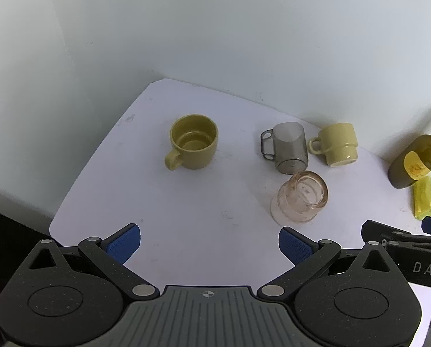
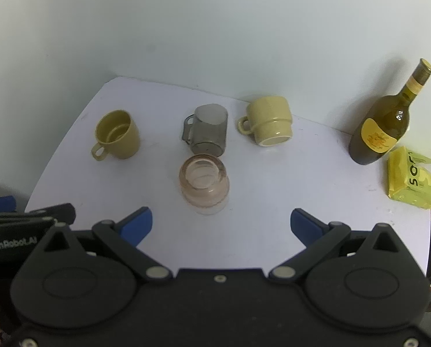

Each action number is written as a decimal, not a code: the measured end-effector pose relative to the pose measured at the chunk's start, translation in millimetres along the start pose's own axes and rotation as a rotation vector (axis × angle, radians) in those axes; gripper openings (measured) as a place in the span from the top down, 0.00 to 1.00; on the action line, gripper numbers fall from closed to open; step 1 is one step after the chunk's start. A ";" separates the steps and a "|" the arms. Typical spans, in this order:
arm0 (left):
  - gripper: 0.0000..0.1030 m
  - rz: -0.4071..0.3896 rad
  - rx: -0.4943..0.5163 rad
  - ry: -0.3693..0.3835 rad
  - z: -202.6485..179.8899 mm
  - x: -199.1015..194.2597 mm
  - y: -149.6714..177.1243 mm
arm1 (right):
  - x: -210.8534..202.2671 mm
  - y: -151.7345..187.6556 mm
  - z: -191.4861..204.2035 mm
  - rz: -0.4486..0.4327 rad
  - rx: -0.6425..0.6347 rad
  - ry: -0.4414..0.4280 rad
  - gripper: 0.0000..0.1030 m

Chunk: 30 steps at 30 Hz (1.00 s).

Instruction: Flip cup upright

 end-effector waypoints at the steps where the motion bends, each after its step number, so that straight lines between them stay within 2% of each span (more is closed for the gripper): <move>1: 0.00 0.001 0.002 -0.002 -0.3 0.1 0.4 | -0.3 -0.2 1.6 -0.001 -0.006 -0.002 0.00; 30: 0.00 0.012 -0.004 -0.018 3.5 -0.1 -0.9 | -1.9 -2.5 9.1 0.003 -0.027 0.019 0.00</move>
Point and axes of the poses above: each gripper's, at about its wrist camera, not at the fingertips, and x roughly the way its jaws point, z to its left, y to its underside, the point moved 6 cm from there along x, roughly the way its jaws point, and after that the axes turned 1 degree about y, right-handed, at the moved point
